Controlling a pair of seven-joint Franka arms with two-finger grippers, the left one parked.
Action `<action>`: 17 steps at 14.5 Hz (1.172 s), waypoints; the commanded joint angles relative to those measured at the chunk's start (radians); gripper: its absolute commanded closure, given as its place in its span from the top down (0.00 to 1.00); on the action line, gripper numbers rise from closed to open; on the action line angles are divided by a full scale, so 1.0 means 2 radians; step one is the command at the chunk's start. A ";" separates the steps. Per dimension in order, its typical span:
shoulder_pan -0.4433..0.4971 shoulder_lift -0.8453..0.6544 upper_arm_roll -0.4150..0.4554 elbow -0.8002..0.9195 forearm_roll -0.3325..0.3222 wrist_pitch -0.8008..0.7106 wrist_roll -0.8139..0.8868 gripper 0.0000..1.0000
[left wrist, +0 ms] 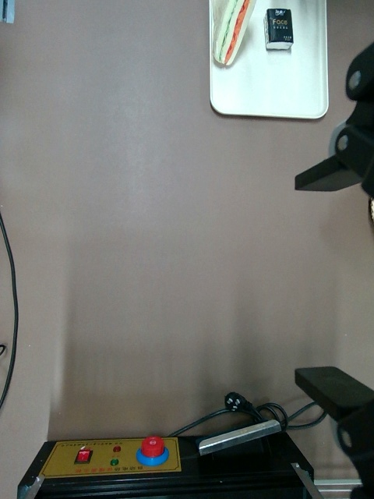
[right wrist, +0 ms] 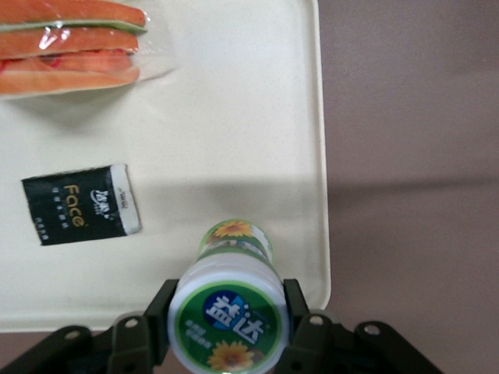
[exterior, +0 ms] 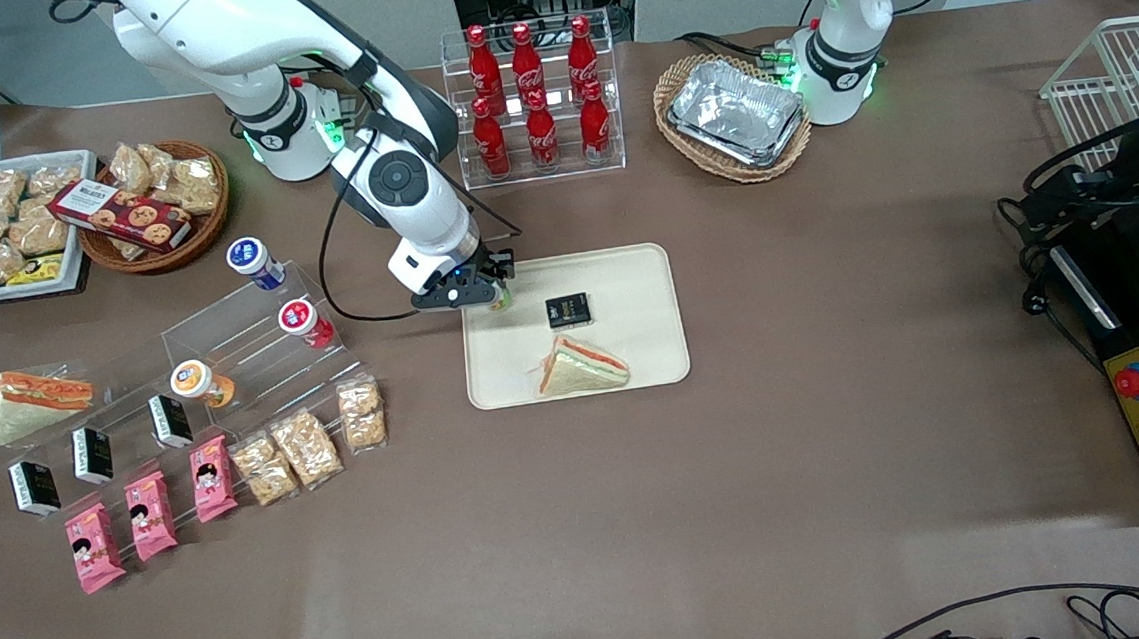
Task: Place green gum on tray
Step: 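Lower the bottle onto the tray beside the black box, open gripper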
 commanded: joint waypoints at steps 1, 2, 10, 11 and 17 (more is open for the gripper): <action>0.012 0.036 0.002 0.003 -0.083 0.023 0.066 0.38; 0.012 0.043 0.002 0.004 -0.101 0.024 0.087 0.38; 0.006 0.026 0.003 0.005 -0.125 0.021 0.095 1.00; 0.004 0.000 0.004 0.006 -0.125 -0.009 0.086 1.00; -0.007 -0.156 -0.002 0.074 0.017 -0.232 -0.079 1.00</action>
